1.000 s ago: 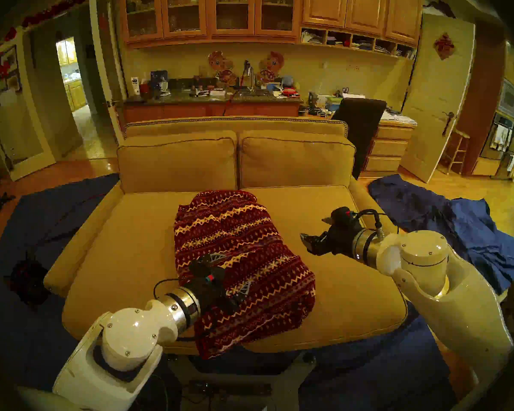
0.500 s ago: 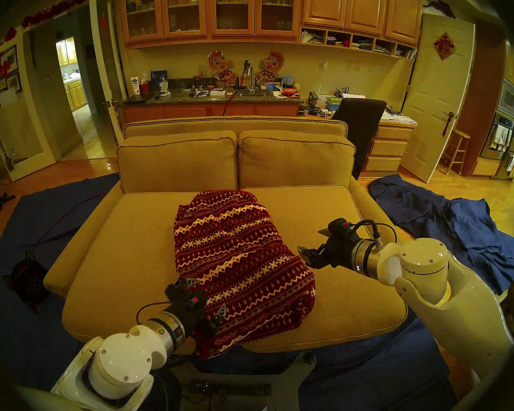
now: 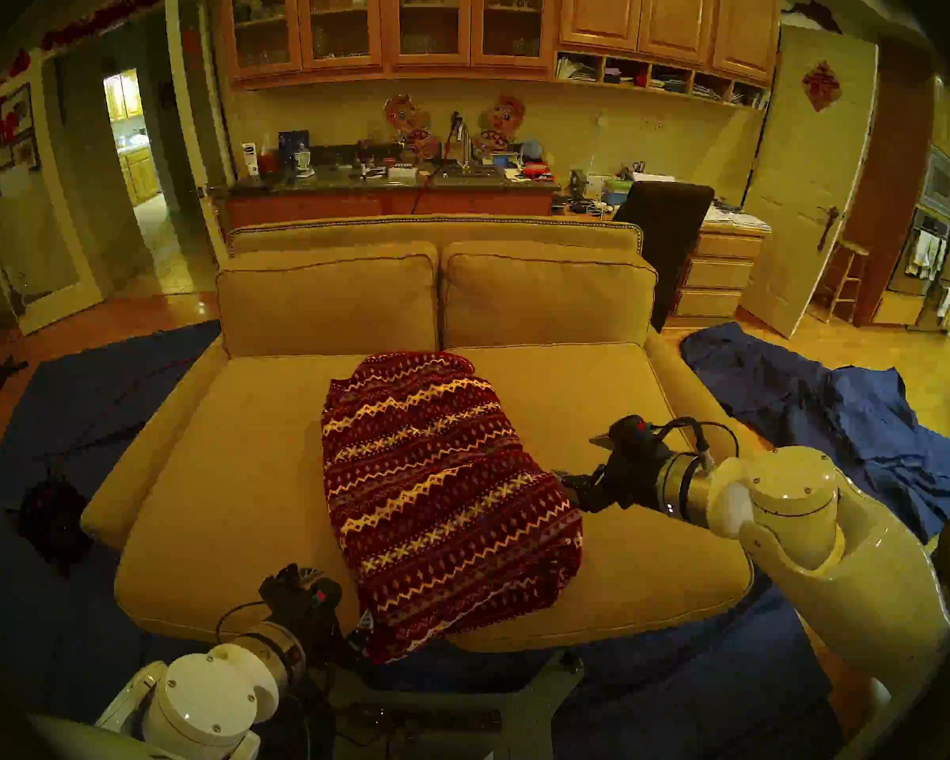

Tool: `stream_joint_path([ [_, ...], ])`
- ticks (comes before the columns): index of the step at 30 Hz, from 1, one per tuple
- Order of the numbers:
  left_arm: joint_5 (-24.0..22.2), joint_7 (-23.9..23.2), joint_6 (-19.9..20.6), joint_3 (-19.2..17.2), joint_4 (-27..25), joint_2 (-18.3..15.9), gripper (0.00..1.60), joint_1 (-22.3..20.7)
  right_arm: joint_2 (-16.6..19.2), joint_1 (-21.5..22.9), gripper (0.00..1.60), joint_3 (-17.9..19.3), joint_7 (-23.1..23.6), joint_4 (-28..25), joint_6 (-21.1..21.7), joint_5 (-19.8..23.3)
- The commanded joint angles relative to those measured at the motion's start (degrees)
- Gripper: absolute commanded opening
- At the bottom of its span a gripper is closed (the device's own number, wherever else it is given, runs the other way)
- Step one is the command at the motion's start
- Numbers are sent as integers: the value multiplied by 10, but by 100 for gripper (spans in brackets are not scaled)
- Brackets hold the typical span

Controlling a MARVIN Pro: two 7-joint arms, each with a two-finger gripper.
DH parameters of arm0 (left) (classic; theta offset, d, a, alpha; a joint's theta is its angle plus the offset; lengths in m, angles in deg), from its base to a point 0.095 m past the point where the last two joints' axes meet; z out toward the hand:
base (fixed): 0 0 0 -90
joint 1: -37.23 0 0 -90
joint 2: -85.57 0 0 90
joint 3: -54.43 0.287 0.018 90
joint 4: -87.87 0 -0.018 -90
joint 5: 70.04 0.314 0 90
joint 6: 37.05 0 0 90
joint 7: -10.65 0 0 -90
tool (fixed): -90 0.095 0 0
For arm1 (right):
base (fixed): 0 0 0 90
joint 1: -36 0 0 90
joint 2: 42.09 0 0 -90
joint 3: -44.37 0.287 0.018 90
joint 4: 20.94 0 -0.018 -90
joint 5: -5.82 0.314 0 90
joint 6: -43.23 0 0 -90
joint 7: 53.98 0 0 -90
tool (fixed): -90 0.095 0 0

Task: Fold the blanket in half twice

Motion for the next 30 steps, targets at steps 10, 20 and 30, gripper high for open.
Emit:
stream_joint_path([
  [10, -81, 43, -77, -38, -13, 48, 160, 107, -1, -61, 160, 64, 37, -18, -27, -5],
  [20, -117, 66, -150, -52, -14, 68, 160, 157, -9, -98, 160, 104, 65, -26, -43, -11],
  [30, -113, 83, -220, -47, 6, 60, 160, 180, -33, -141, 160, 124, 92, -39, -64, -20],
])
